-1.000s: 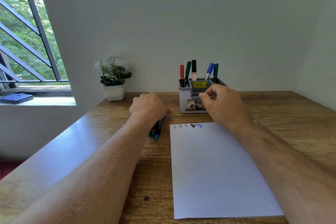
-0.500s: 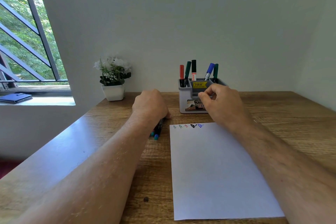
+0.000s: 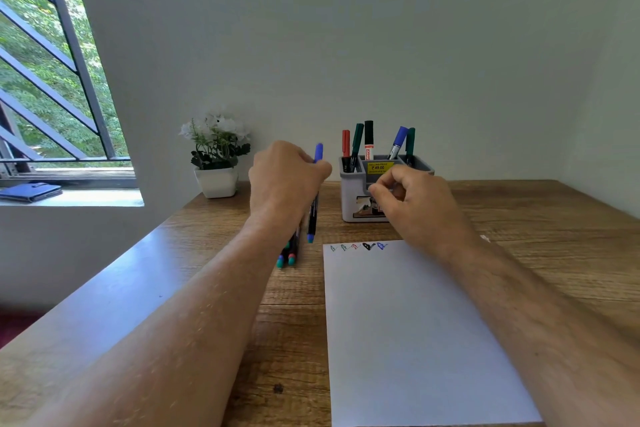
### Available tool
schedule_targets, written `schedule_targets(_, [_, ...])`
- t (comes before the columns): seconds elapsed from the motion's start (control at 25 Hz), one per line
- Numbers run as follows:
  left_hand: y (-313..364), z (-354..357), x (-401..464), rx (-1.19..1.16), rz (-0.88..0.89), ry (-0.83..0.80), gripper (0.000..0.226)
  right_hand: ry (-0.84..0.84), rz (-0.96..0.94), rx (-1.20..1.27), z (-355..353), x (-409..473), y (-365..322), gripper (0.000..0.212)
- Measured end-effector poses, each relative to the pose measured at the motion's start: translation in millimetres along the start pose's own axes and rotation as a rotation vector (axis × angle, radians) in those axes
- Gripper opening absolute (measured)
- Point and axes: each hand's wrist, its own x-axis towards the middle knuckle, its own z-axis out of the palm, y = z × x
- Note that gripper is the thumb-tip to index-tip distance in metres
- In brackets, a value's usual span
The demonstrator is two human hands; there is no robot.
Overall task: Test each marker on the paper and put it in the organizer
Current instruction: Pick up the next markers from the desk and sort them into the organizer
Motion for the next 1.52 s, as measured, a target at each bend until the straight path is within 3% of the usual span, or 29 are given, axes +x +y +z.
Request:
schedule_targets(0.16, [17.7,-1.2,-11.6,-0.261,0.067,0.103,0.011,0.044,-0.074,0.034,-2.9,-1.3,-5.2,0.008])
schedule_targets(0.36, [30.7,11.6,-24.6,-0.532,0.031,-0.133,0.012,0.031,-0.125,0.207,-9.6,-1.3,-12.4,0.052])
schedule_targets(0.48, [33.7,15.4,-28.7,-0.655,0.025,-0.215,0.012,0.064,-0.149,0.221,-9.5,-0.8,-8.0,0.041])
schedule_targets(0.64, [31.4,13.8,-28.0,-0.733,0.011,-0.185,0.028,0.164,-0.191,0.143,-9.1,0.5,-7.6,0.036])
schedule_targets(0.84, [31.1,14.3,-27.2,-0.719,0.017,-0.184,0.029,0.19,-0.165,0.124,-10.2,1.5,-9.0,0.027])
schedule_targets(1.28, [26.0,13.7,-19.4,-0.962,-0.155,-0.24,0.015,0.186,-0.088,0.051,-19.0,1.6,-16.6,0.04])
schedule_targets(1.52, [22.6,5.1,-12.3,-1.177,-0.228,-0.19,0.006,0.18,-0.025,0.074,-14.7,1.6,-7.7,0.021])
